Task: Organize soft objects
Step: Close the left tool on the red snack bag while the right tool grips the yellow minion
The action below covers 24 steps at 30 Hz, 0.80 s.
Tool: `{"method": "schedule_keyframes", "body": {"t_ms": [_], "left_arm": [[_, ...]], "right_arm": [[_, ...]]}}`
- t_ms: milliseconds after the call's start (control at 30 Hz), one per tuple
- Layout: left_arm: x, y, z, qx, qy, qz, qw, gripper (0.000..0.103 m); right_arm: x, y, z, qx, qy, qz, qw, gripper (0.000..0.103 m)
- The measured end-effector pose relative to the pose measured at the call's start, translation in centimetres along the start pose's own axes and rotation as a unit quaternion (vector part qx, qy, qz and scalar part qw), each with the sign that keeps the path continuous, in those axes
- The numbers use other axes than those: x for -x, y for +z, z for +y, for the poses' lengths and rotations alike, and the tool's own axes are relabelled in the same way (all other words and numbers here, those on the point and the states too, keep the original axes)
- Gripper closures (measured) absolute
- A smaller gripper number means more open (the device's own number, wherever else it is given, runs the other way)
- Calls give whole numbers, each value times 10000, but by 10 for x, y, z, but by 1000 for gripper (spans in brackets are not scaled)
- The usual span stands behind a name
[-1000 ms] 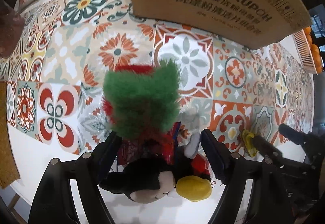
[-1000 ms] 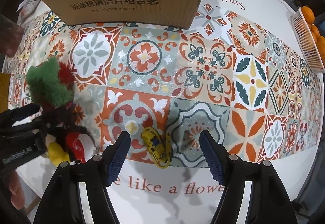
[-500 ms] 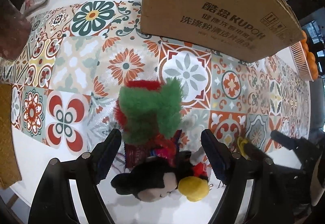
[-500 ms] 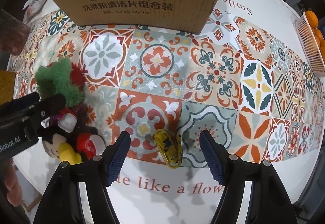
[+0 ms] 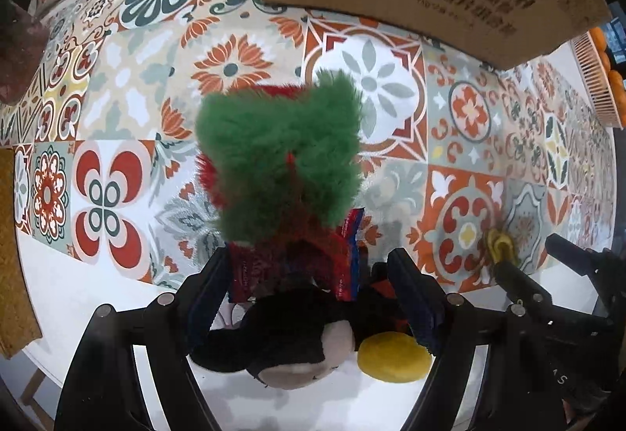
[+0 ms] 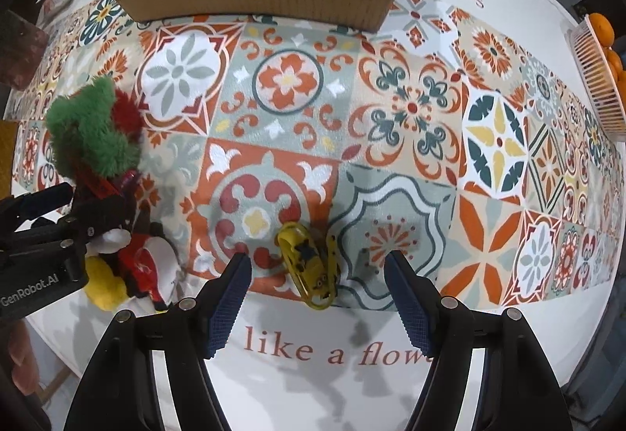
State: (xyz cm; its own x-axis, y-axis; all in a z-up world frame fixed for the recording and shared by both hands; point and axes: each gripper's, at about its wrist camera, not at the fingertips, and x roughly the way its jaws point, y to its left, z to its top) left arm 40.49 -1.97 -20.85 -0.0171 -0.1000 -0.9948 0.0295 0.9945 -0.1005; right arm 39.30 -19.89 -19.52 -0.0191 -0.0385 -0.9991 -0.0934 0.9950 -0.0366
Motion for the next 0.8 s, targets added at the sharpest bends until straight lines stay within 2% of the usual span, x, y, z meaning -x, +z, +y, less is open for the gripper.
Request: {"method": "schedule_keyframes", "body": {"t_ms": [300, 500, 533, 567, 633, 700, 800], "left_arm": [[-26, -5, -15, -27, 100, 147, 9998, 22], [-37, -4, -11, 28, 142, 113, 9998, 24], [-38, -4, -10, 26, 145, 92, 9998, 26], [-38, -4, -9, -2, 166, 64, 9998, 34], [-39, -3, -6, -67, 258, 29, 9996, 45], [-38, -3, 0, -116, 298, -21, 9995, 58], [-34, -2, 4, -182, 197, -7, 9996, 64]], "right_arm": [[-13, -6, -3, -68, -1, 64, 10000, 33], [-26, -9, -3, -21, -39, 77, 10000, 48], [-28, -9, -2, -25, -21, 90, 10000, 53], [-28, -10, 0, -33, -3, 96, 9999, 55], [-30, -10, 1, -63, 9, 103, 9999, 67], [-28, -9, 4, -42, -10, 113, 9999, 70], [-35, -11, 5, -73, 48, 120, 9999, 71]]}}
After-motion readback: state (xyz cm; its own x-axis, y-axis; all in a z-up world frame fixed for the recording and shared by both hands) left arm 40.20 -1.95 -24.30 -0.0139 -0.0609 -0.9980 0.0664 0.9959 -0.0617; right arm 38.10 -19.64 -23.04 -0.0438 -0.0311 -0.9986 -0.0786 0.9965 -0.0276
